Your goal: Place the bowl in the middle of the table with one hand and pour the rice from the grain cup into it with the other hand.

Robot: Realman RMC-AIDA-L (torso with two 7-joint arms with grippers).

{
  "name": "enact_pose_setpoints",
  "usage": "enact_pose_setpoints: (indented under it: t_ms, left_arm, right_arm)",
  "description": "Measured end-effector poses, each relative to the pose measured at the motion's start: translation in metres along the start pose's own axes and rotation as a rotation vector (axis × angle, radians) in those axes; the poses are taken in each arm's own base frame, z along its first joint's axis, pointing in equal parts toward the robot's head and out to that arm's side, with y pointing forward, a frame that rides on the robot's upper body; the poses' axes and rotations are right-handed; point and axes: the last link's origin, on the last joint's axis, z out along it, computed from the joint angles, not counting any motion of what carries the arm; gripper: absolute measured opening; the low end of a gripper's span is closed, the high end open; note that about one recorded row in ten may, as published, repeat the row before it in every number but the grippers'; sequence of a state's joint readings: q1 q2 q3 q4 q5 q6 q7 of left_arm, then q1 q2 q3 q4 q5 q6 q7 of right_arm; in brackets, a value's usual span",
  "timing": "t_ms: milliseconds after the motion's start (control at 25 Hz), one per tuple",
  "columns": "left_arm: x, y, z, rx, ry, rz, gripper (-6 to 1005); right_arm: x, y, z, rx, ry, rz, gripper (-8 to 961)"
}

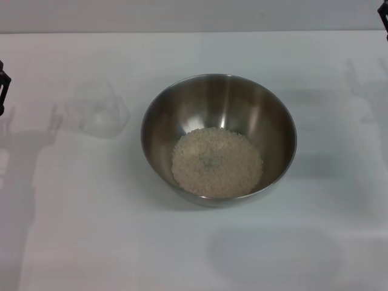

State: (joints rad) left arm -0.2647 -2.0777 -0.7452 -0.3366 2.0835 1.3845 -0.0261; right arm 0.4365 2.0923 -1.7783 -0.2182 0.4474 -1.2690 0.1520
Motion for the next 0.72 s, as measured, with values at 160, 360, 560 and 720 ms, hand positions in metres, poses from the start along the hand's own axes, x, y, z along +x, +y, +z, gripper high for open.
enact_pose_setpoints:
  t_ms: [160,360,560,720]
  left_arm:
    - [0.0,0.001,0.001,-0.003,0.003,0.003,859]
    - [0.0,0.004,0.003,-0.012,0.001,0.008,859]
    - [0.0,0.003,0.003,-0.014,0.0,0.011,859]
    - [0.0,0.003,0.004,-0.015,0.003,0.014,859]
  right_arm:
    - [0.001,-0.005,-0.004,0.024,0.006,-0.015,731]
    - [0.003,-0.013,-0.011,0.059,0.011,-0.057,731]
    - [0.001,-0.018,-0.022,0.075,-0.006,-0.115,731]
    - [0.0,-0.021,-0.026,0.088,-0.014,-0.125,731]
